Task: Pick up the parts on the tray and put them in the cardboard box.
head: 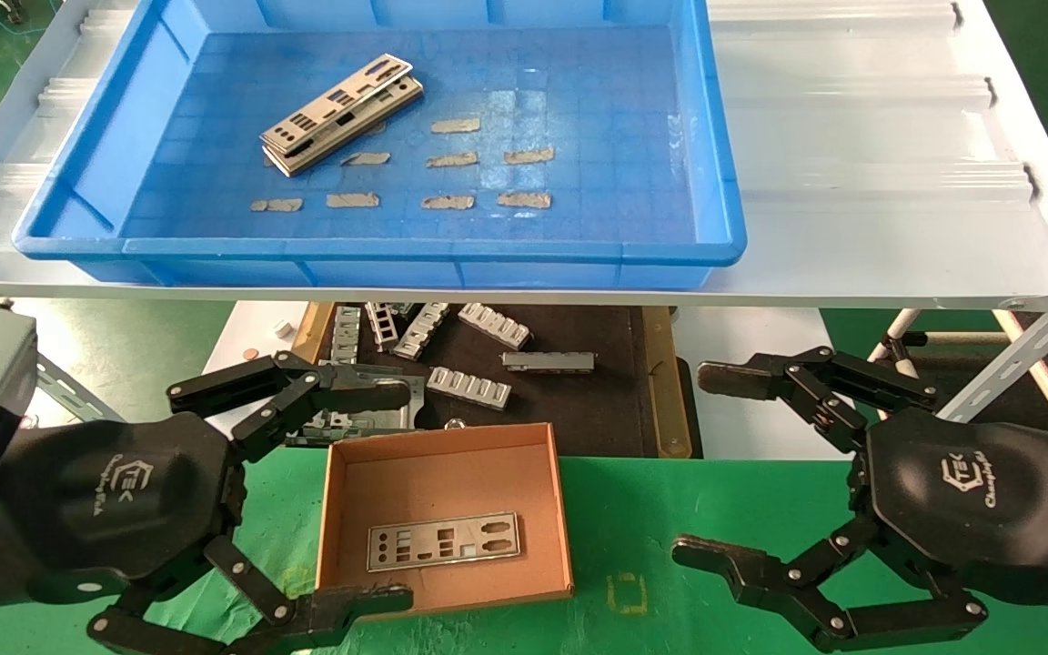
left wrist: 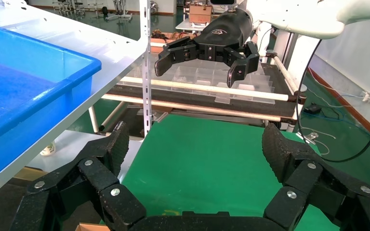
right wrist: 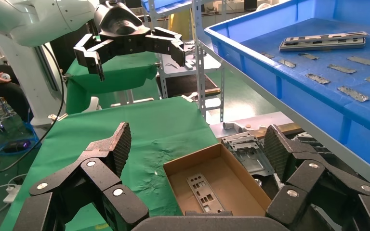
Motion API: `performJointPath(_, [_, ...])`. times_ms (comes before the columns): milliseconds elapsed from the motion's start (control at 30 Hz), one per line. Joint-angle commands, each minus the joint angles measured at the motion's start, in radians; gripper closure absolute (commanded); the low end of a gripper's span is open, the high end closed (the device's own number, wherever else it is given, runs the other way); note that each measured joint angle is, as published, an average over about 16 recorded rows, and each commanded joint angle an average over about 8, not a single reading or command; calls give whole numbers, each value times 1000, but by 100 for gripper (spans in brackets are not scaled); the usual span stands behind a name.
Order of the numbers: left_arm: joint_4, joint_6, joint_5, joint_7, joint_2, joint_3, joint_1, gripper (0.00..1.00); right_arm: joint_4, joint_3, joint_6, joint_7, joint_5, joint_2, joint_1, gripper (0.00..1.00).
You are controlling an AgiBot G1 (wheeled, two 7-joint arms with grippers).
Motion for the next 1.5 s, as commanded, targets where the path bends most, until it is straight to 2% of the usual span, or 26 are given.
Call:
performJointPath(33, [0,0,0,0,0,0,0,0,0,0,0,0,0,0,0,0])
performJointPath(367, [0,0,0,0,0,0,0,0,0,0,0,0,0,0,0,0])
performJointPath(400, [0,0,0,0,0,0,0,0,0,0,0,0,0,0,0,4])
performJointPath(467, [0,0,0,0,0,0,0,0,0,0,0,0,0,0,0,22])
performJointPath(633, [2,-2,0,0,0,-1,-1,0,0,0,0,0,0,0,0,84])
performJointPath(667, [5,-5,0,0,1,-2,-2,0,0,0,0,0,0,0,0,93])
performJointPath(700, [9,-9,1,-1,1,-2,-4,0,0,0,0,0,0,0,0,98])
performJointPath(867, [60,-52,23,-1,22,-4,-48,0,0,0,0,0,0,0,0,100])
performJointPath(1033, [165,-125,85,-2,76,8,-157,0,0,0,0,0,0,0,0,100])
performJointPath(1300, [387,-257,215,0,189,53,-354,0,0,0,0,0,0,0,0,100])
performJointPath(1500, [613,-306,299,-6,270,98,-497,0,0,0,0,0,0,0,0,100])
